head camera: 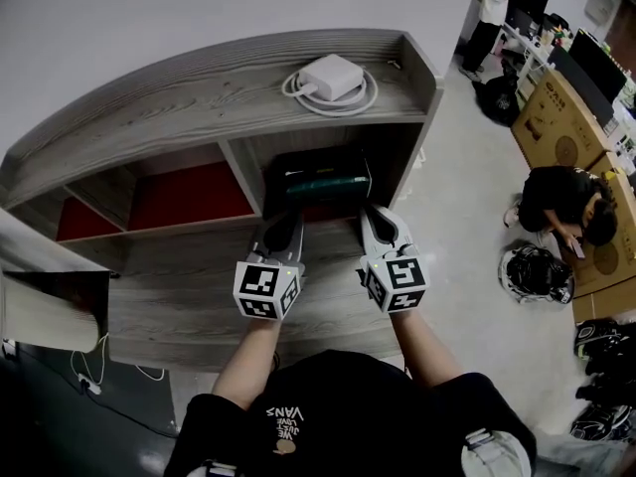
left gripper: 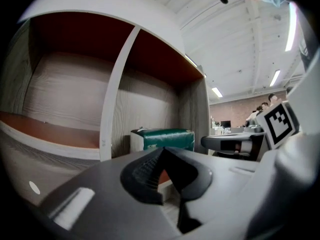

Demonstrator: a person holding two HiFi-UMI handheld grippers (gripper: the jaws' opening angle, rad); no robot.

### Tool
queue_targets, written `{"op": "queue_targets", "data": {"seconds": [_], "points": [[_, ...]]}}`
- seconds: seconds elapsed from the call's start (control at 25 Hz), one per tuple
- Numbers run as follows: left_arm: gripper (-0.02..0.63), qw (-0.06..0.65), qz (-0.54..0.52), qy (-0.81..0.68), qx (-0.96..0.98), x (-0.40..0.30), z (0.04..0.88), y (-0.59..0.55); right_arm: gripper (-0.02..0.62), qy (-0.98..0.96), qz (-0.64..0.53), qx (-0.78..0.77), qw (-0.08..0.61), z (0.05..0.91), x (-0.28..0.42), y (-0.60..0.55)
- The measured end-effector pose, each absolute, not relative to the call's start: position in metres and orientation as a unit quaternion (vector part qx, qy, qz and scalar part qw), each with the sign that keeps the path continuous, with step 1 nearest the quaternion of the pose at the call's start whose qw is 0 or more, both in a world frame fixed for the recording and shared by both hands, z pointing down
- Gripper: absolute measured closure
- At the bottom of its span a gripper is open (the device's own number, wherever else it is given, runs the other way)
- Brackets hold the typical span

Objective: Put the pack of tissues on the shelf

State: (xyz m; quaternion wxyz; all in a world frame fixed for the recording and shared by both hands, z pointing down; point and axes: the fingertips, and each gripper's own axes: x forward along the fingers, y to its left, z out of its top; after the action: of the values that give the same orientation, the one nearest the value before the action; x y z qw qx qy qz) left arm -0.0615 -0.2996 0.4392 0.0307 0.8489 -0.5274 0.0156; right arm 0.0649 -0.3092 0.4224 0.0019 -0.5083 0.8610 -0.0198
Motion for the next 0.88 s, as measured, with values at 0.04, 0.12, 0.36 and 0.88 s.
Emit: {"op": "queue_targets", "data": {"seconds": [0.04,0.12,0.36,0.88], "points": [[0.555,0.030,0.014,-0.525,0.850,-0.062,0.439,-0.296,0.592,0.861,-0.019,-0.508,0.002,0.422,0.065,-0.305],[0.555,0.029,0.012,-0.520,0.853,-0.062,0.439,-0.288,0.592,0.860,-0.018,-0.509,0.003,0.422,0.066,-0.296],[0.555,0.023,0.012,-0.497,0.867,-0.062,0.438,-0.268,0.592,0.858,-0.015,-0.513,0.011,0.419,0.064,-0.272],[0.555,0.011,0.003,-0.449,0.893,-0.069,0.431,-0.223,0.592,0.846,-0.005,-0.534,0.010,0.414,0.055,-0.222]]}}
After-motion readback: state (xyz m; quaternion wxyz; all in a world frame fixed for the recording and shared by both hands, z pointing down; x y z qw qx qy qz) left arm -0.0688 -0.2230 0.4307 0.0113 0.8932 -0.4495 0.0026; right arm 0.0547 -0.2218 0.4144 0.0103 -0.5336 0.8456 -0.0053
